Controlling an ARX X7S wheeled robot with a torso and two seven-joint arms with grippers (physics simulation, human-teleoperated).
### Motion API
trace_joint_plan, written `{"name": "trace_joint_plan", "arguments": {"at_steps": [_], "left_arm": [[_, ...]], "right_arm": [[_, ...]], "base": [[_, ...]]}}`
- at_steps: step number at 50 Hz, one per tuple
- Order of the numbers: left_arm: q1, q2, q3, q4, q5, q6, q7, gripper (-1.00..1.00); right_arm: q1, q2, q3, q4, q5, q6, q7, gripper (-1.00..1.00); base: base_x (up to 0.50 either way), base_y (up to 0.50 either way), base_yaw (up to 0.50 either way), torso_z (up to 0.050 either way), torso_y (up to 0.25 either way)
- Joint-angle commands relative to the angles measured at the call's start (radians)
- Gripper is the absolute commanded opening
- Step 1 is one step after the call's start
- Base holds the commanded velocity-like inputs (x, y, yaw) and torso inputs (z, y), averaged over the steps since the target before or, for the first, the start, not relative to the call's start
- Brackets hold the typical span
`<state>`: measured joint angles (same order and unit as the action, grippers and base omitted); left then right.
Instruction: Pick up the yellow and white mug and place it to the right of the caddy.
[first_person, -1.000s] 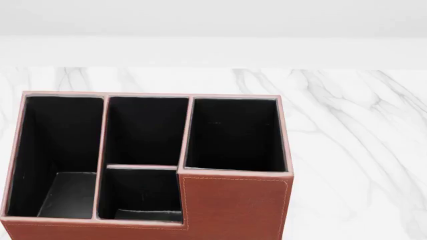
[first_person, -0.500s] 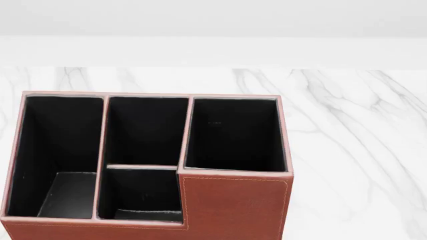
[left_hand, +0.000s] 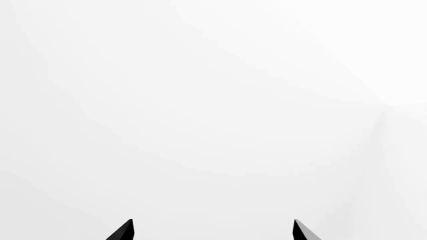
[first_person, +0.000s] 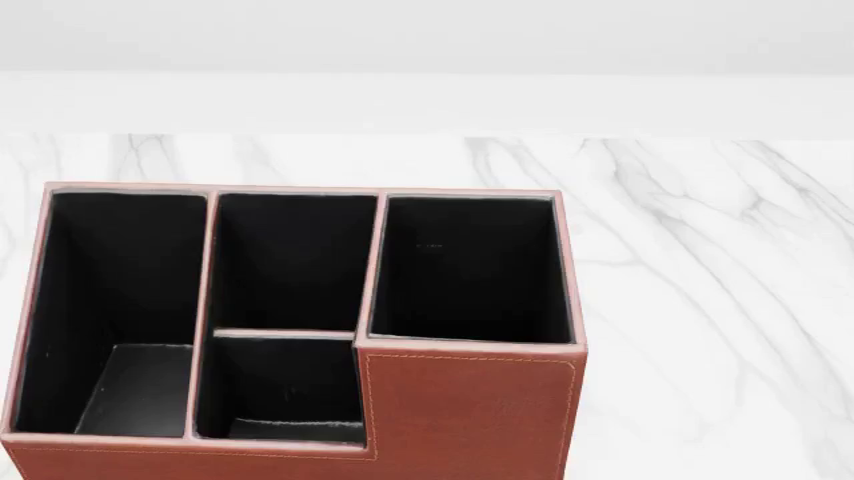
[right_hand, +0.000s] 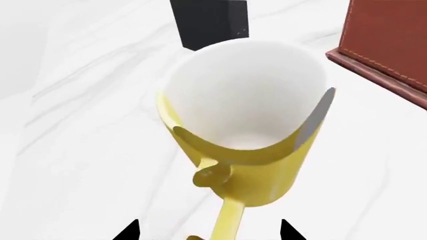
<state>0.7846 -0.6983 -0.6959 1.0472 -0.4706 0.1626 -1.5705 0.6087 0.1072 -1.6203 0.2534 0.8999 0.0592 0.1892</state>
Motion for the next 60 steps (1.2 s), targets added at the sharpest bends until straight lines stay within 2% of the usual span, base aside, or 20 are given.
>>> {"name": "trace_joint_plan", "arguments": {"at_steps": [1, 2, 18, 22, 31, 44, 60], "left_arm": [[0.000, 0.000, 0.003, 0.000, 0.000, 0.001, 0.000, 1.00], [0.000, 0.000, 0.003, 0.000, 0.001, 0.000, 0.000, 1.00], [-0.002, -0.010, 0.005, 0.000, -0.002, 0.002, 0.000, 1.00], [-0.004, -0.014, 0.008, 0.000, -0.004, 0.003, 0.000, 1.00], [-0.005, -0.018, 0.009, 0.000, -0.006, 0.004, 0.000, 1.00], [-0.004, -0.019, 0.012, 0.000, -0.006, 0.006, 0.000, 1.00], [-0.013, -0.021, 0.017, 0.000, -0.012, 0.000, 0.000, 1.00]], "right_arm": [[-0.006, -0.012, 0.003, 0.039, 0.000, -0.013, -0.039, 1.00], [-0.009, -0.011, 0.012, 0.041, -0.006, -0.023, -0.019, -1.00], [-0.003, 0.004, 0.012, 0.010, -0.032, -0.019, 0.026, -1.00], [0.028, 0.047, -0.017, -0.177, -0.077, 0.020, 0.124, -1.00], [0.068, 0.076, -0.060, -0.373, -0.151, 0.095, 0.259, -1.00], [0.100, 0.089, -0.086, -0.505, -0.201, 0.164, 0.352, -1.00], [0.181, 0.144, -0.051, -0.803, -0.204, 0.258, 0.505, -1.00]], "base": [[0.00, 0.00, 0.00, 0.000, 0.000], [0.00, 0.00, 0.00, 0.000, 0.000], [0.00, 0.00, 0.00, 0.000, 0.000], [0.00, 0.00, 0.00, 0.000, 0.000], [0.00, 0.00, 0.00, 0.000, 0.000], [0.00, 0.00, 0.00, 0.000, 0.001], [0.00, 0.00, 0.00, 0.000, 0.000]]}}
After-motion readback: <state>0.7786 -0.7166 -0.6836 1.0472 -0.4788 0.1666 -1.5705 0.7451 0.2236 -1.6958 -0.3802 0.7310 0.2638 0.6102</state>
